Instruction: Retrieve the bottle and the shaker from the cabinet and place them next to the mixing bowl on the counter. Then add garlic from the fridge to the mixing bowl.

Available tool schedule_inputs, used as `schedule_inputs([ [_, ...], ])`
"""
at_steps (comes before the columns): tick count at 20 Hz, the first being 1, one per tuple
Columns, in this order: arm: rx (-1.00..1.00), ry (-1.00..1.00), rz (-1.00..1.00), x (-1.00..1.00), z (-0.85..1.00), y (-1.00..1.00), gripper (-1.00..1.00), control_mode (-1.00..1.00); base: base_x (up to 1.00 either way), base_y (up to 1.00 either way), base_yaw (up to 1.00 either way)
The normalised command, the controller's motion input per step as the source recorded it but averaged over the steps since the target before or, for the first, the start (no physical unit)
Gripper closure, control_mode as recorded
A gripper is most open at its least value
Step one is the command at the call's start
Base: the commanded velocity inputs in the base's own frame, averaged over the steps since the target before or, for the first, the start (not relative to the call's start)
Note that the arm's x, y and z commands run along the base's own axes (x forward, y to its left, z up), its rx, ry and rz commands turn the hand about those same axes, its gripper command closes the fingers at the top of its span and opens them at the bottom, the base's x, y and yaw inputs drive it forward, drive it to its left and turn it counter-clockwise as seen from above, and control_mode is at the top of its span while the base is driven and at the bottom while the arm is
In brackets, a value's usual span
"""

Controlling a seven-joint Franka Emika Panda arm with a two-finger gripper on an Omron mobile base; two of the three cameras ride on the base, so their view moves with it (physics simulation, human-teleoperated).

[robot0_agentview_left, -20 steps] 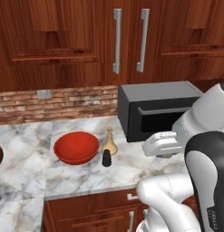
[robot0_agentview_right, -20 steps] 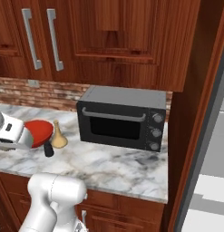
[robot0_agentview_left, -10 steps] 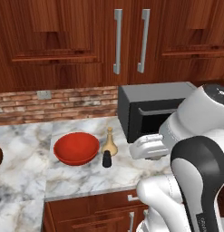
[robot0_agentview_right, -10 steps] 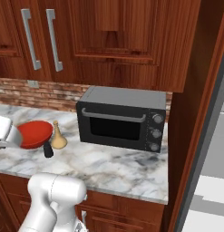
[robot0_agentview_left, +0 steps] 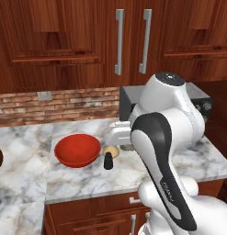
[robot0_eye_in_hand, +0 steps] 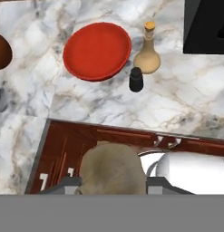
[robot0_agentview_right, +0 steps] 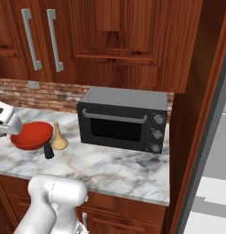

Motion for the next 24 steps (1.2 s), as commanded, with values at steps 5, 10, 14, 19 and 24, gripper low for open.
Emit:
schedule_inputs([
  [5, -0.03, 0.03, 0.0, 0.81, -0.49, 0.11, 1.0, -1.0, 0.0, 0.0, 0.0],
  [10, -0.12, -0.06, 0.0, 0.04, -0.63, 0.09, 1.0, -1.0, 0.0, 0.0, 0.0],
  [14, -0.08, -0.01, 0.0, 0.21, -0.45, 0.13, 1.0, -1.0, 0.0, 0.0, 0.0],
  [19, -0.02, 0.0, 0.0, 0.54, -0.19, 0.16, 1.0, -1.0, 0.0, 0.0, 0.0],
  [24, 0.0, 0.03, 0.03, 0.66, 0.0, 0.24, 1.0, -1.0, 0.0, 0.0, 0.0],
])
